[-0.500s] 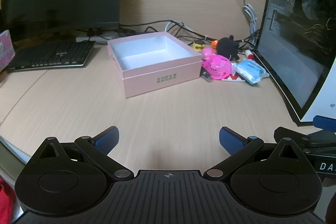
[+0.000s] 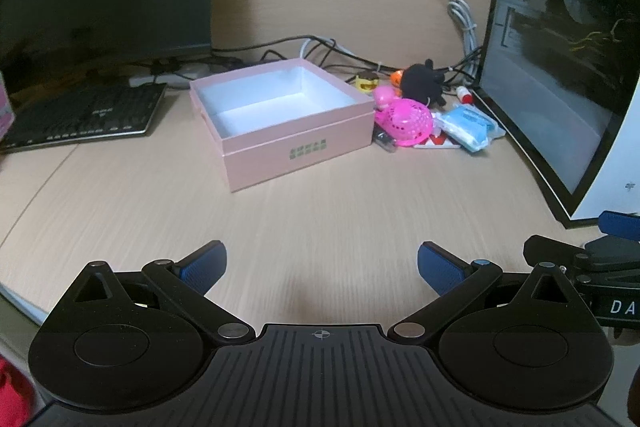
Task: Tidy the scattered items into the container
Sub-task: 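Move both tools toward the scattered items beside the pink box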
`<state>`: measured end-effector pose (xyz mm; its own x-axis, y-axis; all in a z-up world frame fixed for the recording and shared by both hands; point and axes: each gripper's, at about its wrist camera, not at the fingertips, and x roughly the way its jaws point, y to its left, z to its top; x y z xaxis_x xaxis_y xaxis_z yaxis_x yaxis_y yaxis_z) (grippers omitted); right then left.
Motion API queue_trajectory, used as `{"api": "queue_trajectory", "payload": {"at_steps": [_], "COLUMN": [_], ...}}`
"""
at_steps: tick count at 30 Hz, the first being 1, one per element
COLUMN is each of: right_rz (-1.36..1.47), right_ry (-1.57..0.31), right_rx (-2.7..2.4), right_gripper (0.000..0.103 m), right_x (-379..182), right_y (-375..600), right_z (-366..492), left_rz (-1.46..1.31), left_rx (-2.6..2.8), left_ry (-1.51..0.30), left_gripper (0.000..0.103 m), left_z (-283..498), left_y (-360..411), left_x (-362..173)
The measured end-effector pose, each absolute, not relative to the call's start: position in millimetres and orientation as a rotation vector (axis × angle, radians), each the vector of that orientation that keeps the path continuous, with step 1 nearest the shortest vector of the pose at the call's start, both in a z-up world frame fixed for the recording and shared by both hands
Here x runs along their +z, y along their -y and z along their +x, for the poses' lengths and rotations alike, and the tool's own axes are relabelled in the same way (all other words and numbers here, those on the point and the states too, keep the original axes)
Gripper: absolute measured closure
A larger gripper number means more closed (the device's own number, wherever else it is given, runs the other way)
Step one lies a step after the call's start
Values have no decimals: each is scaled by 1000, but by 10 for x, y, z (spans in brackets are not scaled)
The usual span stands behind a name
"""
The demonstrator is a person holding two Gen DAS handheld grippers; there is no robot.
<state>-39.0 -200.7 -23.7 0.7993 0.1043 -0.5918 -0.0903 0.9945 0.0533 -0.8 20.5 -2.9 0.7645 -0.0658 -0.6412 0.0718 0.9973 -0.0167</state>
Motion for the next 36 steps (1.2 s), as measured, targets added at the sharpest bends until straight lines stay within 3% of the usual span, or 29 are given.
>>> {"api": "queue_trajectory", "payload": {"at_steps": [27,36], "right_rz": [3,-6], "right_ry": [-722,-734], "right_rx": [-66,19], "right_gripper": [0,0], "right_x": [-210,-249], "right_y": [1422,1487], "right_z": [-294,122], "left_rz": [76,22], "left_rx": [-233,-80], "left_ry": [-792,-832], "left_gripper": [0,0], "left_z": [543,762], "left_y": [-767,-818], "left_x": [-228,-255]}}
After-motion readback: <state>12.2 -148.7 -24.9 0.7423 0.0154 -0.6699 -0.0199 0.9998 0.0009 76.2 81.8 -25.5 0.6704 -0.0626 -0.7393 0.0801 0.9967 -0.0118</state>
